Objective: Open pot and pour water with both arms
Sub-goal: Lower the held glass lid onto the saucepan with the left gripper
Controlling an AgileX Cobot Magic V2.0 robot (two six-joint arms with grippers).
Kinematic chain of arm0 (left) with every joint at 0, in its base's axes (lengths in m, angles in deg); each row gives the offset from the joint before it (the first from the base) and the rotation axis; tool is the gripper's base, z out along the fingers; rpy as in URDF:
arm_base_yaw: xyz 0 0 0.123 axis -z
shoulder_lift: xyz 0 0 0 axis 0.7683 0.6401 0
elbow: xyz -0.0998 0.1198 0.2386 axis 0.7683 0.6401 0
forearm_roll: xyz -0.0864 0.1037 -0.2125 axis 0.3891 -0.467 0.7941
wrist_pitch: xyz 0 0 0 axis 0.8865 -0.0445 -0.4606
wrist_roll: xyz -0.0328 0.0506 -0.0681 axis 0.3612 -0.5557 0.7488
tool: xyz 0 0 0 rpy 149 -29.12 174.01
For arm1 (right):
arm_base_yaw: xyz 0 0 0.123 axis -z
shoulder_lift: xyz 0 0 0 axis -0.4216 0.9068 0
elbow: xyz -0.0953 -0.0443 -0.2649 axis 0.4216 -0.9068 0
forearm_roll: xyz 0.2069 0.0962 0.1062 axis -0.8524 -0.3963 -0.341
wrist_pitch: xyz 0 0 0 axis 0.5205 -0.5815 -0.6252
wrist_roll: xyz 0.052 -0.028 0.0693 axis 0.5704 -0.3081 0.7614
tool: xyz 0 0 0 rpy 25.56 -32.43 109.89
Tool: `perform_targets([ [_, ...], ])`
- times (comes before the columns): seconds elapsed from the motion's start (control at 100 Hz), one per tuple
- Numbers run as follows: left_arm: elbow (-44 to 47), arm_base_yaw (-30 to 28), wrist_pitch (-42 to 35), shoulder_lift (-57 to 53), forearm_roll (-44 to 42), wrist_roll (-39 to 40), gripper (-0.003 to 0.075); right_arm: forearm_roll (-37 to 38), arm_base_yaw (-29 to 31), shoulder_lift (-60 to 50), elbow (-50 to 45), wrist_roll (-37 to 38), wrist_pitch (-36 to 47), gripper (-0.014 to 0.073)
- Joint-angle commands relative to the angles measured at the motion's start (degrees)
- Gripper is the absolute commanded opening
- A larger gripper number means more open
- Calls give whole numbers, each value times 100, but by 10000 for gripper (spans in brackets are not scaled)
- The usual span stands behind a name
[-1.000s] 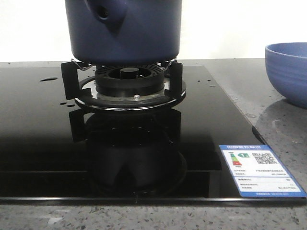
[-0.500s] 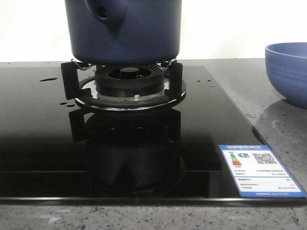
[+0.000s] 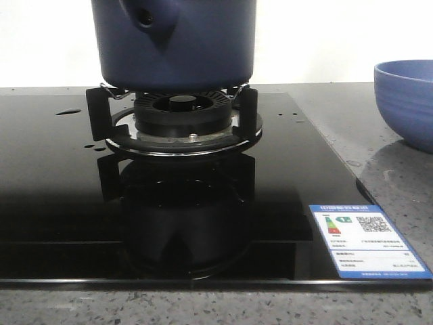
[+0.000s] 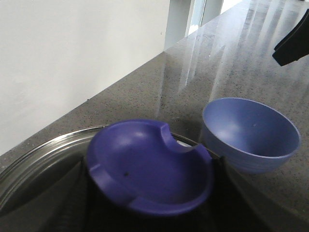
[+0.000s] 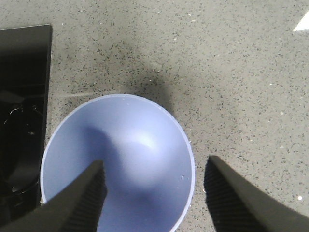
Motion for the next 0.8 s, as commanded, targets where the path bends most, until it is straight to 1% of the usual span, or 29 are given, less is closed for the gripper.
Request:
perform_targets([
  [0.0,-196,-1,184,-241,492,-6,358,-78,17,-169,168,-10,224,404],
  [0.2,-196,-1,210,-196,272,45,358,-78,17,-169,168,-10,224,404],
  [0.45,-196,-1,269,-196,231,163,366,-87,17,-169,168,-10,191,404],
  [0.52,-196,-1,269,-196,231,219,417,-92,17,-169,168,-10,178,404],
  [0.62,-196,-1,269,-196,271,247,566,-121,17,-169,168,-10,158,404],
  [0.67,-196,-1,302,-196,314,252,622,-121,17,-169,168,-10,158,404],
  [0.72,-207,-1,406,-196,394,261,653,-121,17,-169,168,-10,158,404],
  [0.79,-284,-56,553,-238,416,302,655,-121,17,-169,168,-10,158,404],
])
